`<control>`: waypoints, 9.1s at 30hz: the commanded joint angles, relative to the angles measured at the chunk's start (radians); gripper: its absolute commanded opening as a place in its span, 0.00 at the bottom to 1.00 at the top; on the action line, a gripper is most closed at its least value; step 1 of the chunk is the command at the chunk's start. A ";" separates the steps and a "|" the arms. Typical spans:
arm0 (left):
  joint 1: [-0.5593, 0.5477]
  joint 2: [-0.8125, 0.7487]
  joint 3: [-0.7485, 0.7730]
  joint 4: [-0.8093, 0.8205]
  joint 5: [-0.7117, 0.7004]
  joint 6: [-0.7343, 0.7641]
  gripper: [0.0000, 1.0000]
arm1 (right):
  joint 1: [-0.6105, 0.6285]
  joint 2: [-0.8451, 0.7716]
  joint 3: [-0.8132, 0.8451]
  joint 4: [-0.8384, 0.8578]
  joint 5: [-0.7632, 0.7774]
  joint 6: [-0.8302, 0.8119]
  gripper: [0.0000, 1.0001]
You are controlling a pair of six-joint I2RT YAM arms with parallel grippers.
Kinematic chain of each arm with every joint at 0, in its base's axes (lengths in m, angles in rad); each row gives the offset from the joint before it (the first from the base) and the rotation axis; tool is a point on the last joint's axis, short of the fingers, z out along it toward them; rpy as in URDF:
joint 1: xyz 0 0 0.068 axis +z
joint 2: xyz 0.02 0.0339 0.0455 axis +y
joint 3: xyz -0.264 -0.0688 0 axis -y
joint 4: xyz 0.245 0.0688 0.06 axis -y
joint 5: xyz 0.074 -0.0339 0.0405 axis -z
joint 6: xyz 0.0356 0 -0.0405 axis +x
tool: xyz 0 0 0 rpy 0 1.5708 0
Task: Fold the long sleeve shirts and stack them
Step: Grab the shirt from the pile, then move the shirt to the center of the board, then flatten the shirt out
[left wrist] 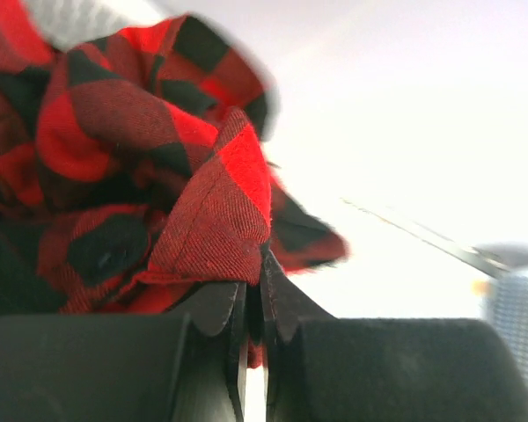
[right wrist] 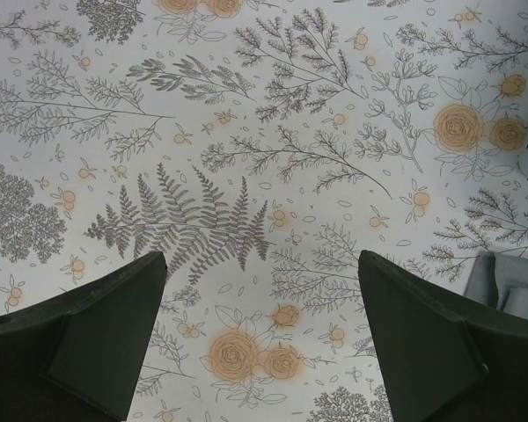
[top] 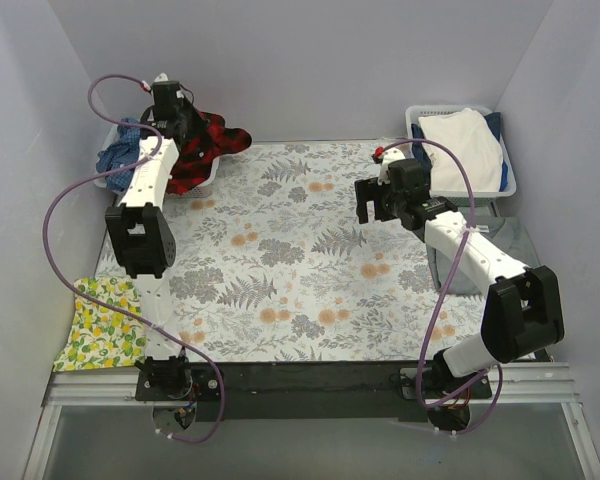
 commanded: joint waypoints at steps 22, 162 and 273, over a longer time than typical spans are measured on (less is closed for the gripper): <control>-0.224 -0.633 -0.060 0.088 0.461 0.159 0.00 | -0.012 -0.117 0.200 -0.006 0.184 0.020 0.99; -0.135 -0.345 -0.037 0.251 0.423 0.045 0.00 | -0.228 -0.105 0.312 0.101 0.168 0.074 0.01; -0.202 0.179 -0.023 -0.177 0.032 0.082 0.67 | -0.191 0.936 0.952 -0.381 -0.160 0.129 0.55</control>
